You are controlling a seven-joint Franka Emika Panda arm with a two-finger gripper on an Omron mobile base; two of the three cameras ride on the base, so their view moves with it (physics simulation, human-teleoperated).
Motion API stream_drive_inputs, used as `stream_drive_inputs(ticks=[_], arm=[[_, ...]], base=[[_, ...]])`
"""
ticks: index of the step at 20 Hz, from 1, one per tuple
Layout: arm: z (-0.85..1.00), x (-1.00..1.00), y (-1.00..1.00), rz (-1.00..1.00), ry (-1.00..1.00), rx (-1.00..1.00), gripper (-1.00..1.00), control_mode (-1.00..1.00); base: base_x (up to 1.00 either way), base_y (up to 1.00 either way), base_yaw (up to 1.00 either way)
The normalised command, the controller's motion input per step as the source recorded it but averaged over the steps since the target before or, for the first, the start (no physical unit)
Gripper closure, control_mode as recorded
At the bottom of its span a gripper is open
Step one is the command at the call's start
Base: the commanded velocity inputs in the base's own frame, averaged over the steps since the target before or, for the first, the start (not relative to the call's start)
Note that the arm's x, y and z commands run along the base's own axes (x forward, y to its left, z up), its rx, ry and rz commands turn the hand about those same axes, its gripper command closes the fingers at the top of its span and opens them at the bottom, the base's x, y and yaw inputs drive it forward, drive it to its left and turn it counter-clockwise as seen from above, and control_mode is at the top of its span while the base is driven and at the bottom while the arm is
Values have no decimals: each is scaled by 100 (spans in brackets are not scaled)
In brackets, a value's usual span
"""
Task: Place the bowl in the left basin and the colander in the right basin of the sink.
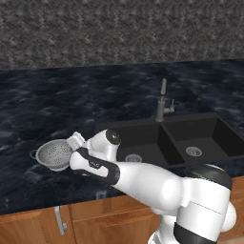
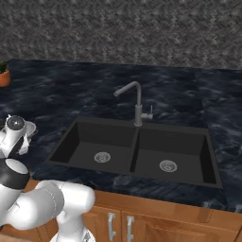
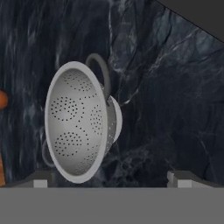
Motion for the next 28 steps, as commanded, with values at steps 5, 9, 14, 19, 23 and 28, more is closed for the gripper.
stream_drive_inputs(ticks=[5, 9, 14, 19, 23, 28], arm=[[-21, 18, 10, 0, 0, 0, -100, -100], [-22, 17, 7, 0, 0, 0, -100, -100], [-23, 15, 8, 0, 0, 0, -100, -100], [-17, 19, 15, 0, 0, 0, -100, -100], [-11, 19, 15, 0, 0, 0, -100, -100], [-16, 17, 15, 0, 0, 0, -100, -100]], base=[[0, 0, 0], [0, 0, 0], [0, 0, 0], [0, 0, 0], [0, 0, 0], [0, 0, 0]])
